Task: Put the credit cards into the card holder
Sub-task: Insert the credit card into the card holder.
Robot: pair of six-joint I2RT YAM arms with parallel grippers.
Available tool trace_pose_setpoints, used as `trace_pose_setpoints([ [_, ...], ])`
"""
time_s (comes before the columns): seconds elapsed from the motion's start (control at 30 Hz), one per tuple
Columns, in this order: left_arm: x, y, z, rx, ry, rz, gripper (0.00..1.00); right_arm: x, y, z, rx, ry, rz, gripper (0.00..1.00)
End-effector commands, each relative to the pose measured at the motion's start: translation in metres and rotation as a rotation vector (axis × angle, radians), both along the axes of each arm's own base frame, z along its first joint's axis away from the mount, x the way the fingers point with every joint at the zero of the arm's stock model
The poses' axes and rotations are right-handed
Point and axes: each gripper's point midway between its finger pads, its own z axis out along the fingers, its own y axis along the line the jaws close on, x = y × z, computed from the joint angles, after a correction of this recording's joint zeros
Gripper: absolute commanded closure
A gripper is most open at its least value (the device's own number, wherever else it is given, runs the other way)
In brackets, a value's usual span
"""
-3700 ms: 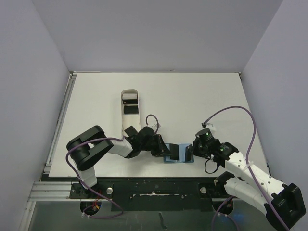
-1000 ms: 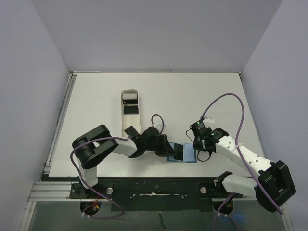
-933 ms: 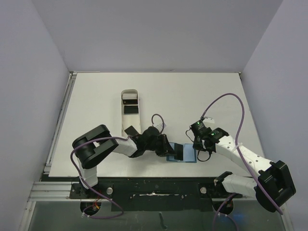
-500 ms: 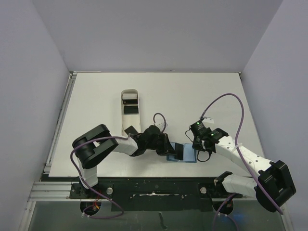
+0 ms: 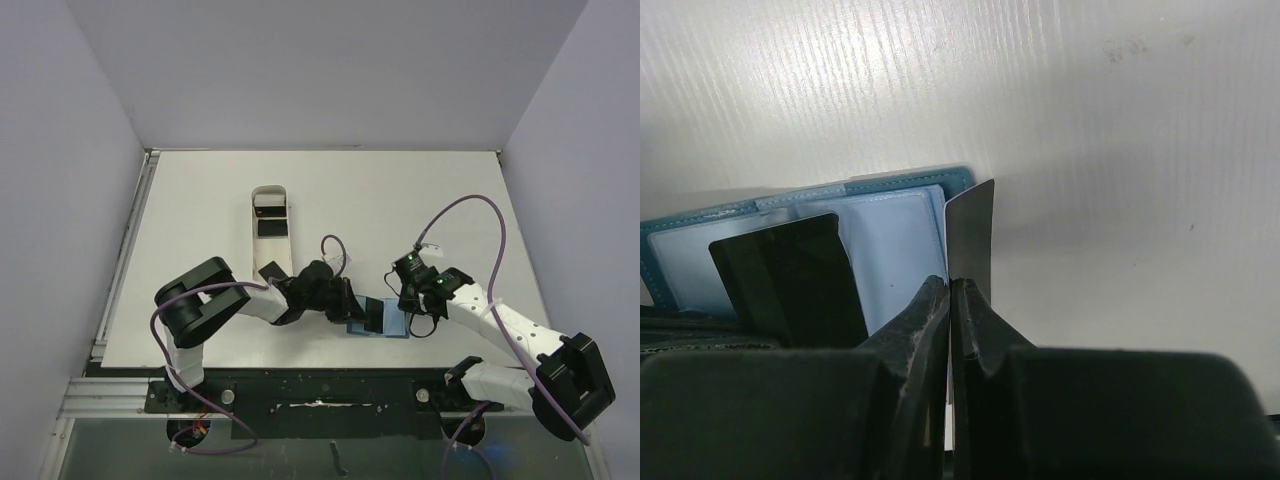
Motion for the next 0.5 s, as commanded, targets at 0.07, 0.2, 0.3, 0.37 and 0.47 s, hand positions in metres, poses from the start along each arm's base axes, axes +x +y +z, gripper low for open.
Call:
trace_pose_setpoints([
  [0.07,0.009,0.012,-0.002,0.048,-0.042,0.001,1.0,-0.008,0.001,-0.004,0.013,0.021,0.001,1.0],
  [0.2,0.014,0.015,0.006,0.046,-0.069,0.01,1.0,-0.008,0.001,-0.005,0.011,0.022,0.003,1.0],
  [0.3,0.01,0.01,0.004,0.031,-0.054,-0.014,1.0,-0.008,0.002,-0.007,0.014,0.024,0.004,1.0],
  [0.37,0.008,0.007,0.004,0.004,-0.041,-0.024,1.0,-0.009,0.002,-0.008,0.014,0.028,0.006,1.0],
  [0.47,0.003,0.002,0.006,-0.028,-0.021,-0.035,1.0,-0.009,0.003,-0.008,0.016,0.03,0.01,1.0],
])
